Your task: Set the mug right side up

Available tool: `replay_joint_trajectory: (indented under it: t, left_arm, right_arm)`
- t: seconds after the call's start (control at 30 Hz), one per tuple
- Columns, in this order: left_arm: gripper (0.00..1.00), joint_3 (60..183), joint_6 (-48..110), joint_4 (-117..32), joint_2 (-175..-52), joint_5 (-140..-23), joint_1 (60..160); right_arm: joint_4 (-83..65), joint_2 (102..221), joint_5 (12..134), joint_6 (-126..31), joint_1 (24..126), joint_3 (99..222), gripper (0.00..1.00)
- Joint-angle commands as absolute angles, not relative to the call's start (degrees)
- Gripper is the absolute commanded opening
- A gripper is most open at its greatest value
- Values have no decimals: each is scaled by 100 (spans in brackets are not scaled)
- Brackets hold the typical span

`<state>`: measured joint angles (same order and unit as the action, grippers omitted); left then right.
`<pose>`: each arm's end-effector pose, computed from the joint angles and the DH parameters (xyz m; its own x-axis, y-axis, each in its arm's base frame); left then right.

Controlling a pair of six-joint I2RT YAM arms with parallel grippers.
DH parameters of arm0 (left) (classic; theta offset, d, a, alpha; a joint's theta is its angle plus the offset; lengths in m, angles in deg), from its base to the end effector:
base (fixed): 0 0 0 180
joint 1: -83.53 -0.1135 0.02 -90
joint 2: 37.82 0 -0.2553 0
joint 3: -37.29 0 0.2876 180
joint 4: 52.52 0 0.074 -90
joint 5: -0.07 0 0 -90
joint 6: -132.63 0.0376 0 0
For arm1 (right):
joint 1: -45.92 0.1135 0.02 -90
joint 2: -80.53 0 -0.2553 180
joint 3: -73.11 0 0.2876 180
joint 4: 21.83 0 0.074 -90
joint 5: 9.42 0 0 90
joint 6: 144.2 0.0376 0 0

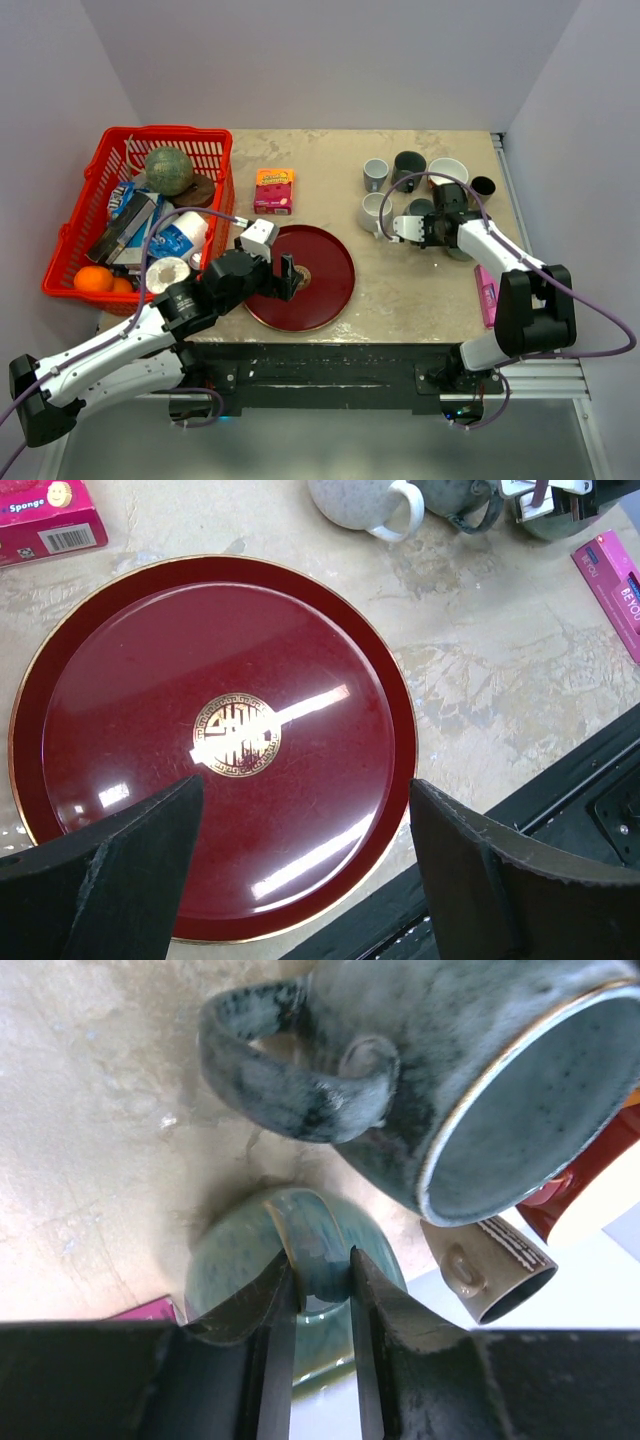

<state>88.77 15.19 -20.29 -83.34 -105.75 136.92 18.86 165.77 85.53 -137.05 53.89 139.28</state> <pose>0.1430 -0.1753 0.2768 -0.5230 -0.0395 -0.8514 0.4344 0.8471 -0.3061 0.3241 0.0421 0.1777 -0.0121 -0.9999 0.0113 -0.8608 0.0047 -0.5090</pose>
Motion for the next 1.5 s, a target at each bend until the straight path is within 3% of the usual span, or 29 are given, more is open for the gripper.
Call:
replay_joint_trajectory:
  t: [0.0,0.23,0.5,0.7,0.73,0.83,0.9,1.23,1.37,1.47]
  left_arm:
    - [88,8862,1565,-2299,-8264,-10619,13706]
    - [88,8845,1556,-2299,-8194,-10619,13706]
    - [88,8836,1547,-2290,-8150,-10610,13706]
    - [88,8853,1547,-2290,-8124,-10610,13706]
    - [88,8879,1556,-2290,-8115,-10602,13706]
    - [88,8932,1521,-2281,-8124,-10663,13706]
    - [88,9002,1486,-2176,-8141,-10733,13706]
    - [89,9520,1003,-1939,-8290,-10584,13706]
    - [90,9732,836,-1316,-8387,-10724,13706]
    - [93,9759,721,-938,-8335,-10953,13706]
  right_arm:
    - [1509,16535,8849,-13980,5366,13964,29]
    - [1456,16518,8902,-13972,5322,13841,32]
    - [1755,16394,8708,-13743,5313,13938,49]
    - [1843,16114,8357,-13217,5313,14087,75]
    - [1860,16078,8287,-13085,5313,14157,83]
    - [1922,15911,7919,-12383,5321,14263,91]
    - [1887,15745,7593,-11846,5313,14281,99]
    - [1117,15676,5229,-7129,5444,15354,99]
    - [244,14597,5955,-4734,5646,14572,99]
    - [820,13674,6997,-3544,5673,14377,99]
